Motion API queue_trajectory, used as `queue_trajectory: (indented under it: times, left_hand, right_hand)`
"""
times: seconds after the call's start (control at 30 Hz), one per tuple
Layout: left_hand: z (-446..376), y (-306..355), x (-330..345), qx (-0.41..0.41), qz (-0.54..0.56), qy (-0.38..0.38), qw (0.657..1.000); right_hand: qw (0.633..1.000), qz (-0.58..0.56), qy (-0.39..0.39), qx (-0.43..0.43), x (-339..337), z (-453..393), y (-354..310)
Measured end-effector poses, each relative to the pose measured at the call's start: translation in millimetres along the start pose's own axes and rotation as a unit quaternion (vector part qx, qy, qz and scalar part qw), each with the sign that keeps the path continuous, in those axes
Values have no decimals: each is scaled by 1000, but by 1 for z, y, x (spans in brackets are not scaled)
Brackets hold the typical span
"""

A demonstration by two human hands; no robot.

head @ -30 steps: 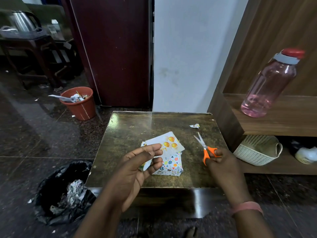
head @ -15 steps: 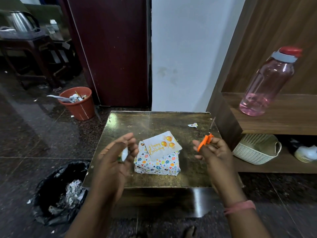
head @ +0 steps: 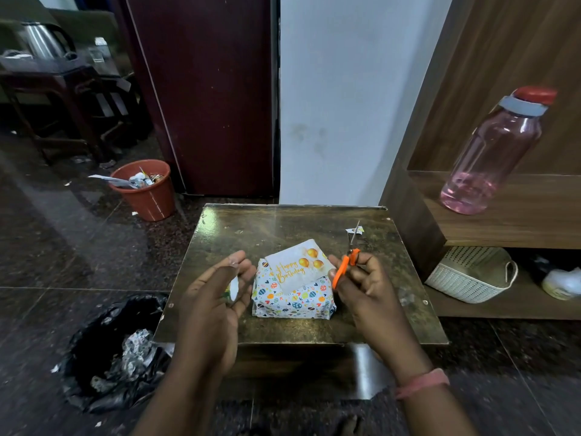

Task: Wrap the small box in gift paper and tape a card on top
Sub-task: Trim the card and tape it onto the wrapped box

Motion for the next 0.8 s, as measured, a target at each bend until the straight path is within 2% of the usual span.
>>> queue_trajectory:
  times: [0.27, 0.5, 0.67, 0.8]
  left_hand:
    - [3, -8, 5, 1, -27, -34, 999]
    - [15, -4, 14, 28, -139, -52, 989]
    - [17, -2, 11, 75, -262, -41, 961]
    - [18, -2, 11, 82, -279, -31, 956]
  right_hand:
    - [996, 70, -6, -55, -3, 2, -6]
    - [970, 203, -48, -127, -7, 9, -13]
    - [971, 204, -25, -122, -7, 9, -12]
    - [975, 192, -12, -113, -10, 7, -11]
Point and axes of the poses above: each hand's wrist, its own z-axis away from the middle knuckle, its own x-axis out of the palm, y = z × x, the point moved 2 cm from there along -z, towards the middle knuckle, and after that the axes turned 8 degrees about -x, right-handed, at the moved point
